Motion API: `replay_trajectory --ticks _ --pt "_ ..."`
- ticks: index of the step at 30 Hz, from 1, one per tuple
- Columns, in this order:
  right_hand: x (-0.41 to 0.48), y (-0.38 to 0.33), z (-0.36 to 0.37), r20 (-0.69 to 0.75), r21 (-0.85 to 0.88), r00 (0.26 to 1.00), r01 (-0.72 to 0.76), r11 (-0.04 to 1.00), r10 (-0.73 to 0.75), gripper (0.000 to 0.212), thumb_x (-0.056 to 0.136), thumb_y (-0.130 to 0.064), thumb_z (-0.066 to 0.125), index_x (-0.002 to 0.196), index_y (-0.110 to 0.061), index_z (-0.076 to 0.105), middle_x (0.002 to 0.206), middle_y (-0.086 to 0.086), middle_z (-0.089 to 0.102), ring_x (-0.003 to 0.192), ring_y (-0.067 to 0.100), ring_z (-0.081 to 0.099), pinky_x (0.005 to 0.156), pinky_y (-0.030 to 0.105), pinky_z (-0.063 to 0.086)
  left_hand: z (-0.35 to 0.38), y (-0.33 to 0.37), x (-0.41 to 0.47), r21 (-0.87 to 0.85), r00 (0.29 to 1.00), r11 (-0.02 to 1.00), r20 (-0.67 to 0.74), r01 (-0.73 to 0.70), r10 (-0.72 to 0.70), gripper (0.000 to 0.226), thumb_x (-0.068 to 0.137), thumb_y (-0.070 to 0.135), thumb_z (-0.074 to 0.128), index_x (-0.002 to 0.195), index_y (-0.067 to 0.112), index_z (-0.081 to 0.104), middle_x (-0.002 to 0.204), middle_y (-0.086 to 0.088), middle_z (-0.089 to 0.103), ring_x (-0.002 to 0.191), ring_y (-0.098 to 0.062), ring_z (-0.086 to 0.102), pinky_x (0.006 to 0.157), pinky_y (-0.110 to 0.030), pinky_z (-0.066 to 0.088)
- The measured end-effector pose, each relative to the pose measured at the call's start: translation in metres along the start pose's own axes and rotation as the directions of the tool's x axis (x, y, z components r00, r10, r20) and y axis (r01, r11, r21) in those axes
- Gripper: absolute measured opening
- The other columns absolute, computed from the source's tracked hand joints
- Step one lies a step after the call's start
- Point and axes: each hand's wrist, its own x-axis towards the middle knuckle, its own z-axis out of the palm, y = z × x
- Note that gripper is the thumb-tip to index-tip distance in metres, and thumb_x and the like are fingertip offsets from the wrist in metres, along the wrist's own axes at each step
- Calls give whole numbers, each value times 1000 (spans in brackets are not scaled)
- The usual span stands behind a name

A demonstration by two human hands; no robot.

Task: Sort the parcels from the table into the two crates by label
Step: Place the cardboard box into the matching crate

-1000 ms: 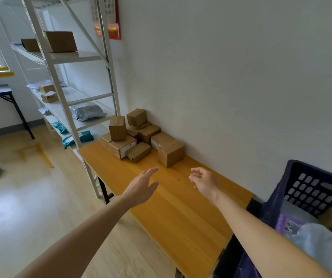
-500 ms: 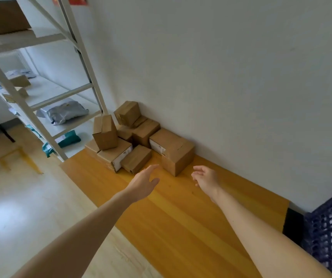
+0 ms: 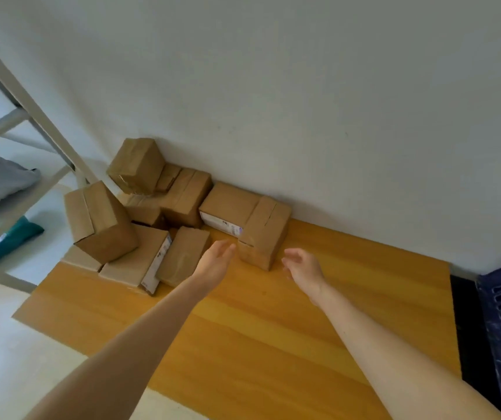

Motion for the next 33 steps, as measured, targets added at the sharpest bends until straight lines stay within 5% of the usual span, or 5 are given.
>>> replay_trajectory --ticks 5,13,19,29,33 --pt "19 -7 30 -78 166 990 -103 981 117 36 102 -24 46 134 -10 49 132 5 54 116 23 57 100 42 48 3 -19 50 -226 980 953 58 200 -192 51 102 44 34 146 17 35 136 -5 50 119 -23 51 99 -40 46" --pt "50 -15 51 -220 279 951 -153 948 218 49 98 -25 53 144 -15 37 140 6 48 126 22 49 105 45 43 19 -26 96 -304 924 873 165 380 -345 47 103 42 33 137 13 47 120 -6 56 104 -24 56 87 -39 49" --pt "51 -14 46 -252 308 938 -156 939 238 46 100 -17 49 144 -12 36 140 7 48 126 22 49 103 32 43 29 -28 106 -285 916 876 224 388 -333 52 92 49 56 134 19 50 121 -3 58 108 -22 57 94 -42 50" --pt "30 2 24 -295 436 903 -163 885 312 46 102 -23 46 145 -29 34 130 -1 50 114 18 52 101 43 45 43 -16 90 -277 838 859 476 431 -266 93 69 60 75 143 16 39 127 2 56 113 -20 56 96 -41 51" --pt "7 1 8 -248 497 920 -149 855 304 39 101 -29 46 140 -36 41 129 -6 50 114 15 50 99 43 45 51 0 73 -306 856 874 476 378 -203 102 69 49 80 150 19 26 133 4 47 123 -20 50 99 -44 49"
